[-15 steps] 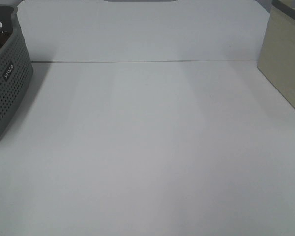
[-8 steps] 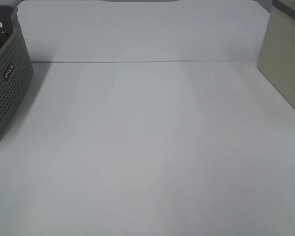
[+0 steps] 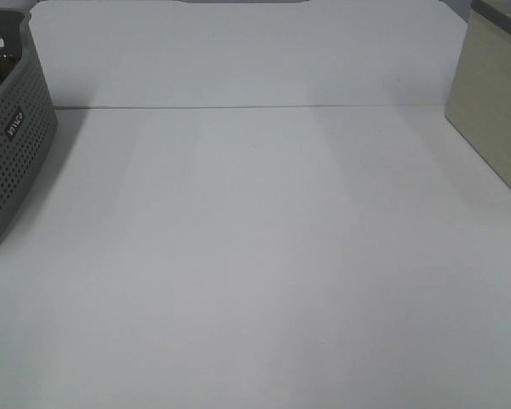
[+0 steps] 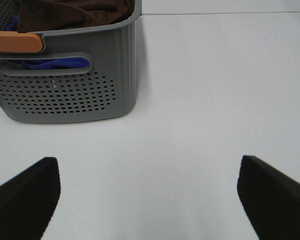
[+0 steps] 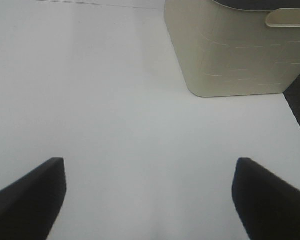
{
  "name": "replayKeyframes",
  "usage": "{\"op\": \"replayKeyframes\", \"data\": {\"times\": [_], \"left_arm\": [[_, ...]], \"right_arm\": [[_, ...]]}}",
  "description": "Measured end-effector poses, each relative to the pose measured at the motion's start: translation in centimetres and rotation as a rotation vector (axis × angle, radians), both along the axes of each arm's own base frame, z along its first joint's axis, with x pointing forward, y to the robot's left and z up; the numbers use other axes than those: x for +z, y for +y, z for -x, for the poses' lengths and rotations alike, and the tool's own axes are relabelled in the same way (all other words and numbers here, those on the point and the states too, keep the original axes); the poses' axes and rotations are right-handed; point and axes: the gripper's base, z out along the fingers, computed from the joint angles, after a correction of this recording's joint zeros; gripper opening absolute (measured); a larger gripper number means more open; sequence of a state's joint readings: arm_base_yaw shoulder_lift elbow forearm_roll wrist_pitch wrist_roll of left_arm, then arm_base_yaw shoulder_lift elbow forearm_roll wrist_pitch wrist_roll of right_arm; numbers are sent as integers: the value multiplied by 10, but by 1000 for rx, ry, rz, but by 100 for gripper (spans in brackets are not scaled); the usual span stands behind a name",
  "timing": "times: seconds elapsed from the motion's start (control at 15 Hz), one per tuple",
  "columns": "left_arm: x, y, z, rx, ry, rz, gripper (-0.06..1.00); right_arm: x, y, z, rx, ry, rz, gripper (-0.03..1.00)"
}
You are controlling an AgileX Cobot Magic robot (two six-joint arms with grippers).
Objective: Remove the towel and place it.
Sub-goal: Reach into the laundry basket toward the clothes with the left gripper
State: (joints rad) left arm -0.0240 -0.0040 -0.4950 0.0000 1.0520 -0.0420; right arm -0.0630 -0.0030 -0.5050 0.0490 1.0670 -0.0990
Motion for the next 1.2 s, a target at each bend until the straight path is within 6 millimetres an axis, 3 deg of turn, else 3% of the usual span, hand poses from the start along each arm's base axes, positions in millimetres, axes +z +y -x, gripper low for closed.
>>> {"op": "replayKeyframes", "data": {"times": [1.2], "left_arm": [[0,0,0,0,0,0,88]], "right_arm": [[0,0,0,0,0,0,86]]}}
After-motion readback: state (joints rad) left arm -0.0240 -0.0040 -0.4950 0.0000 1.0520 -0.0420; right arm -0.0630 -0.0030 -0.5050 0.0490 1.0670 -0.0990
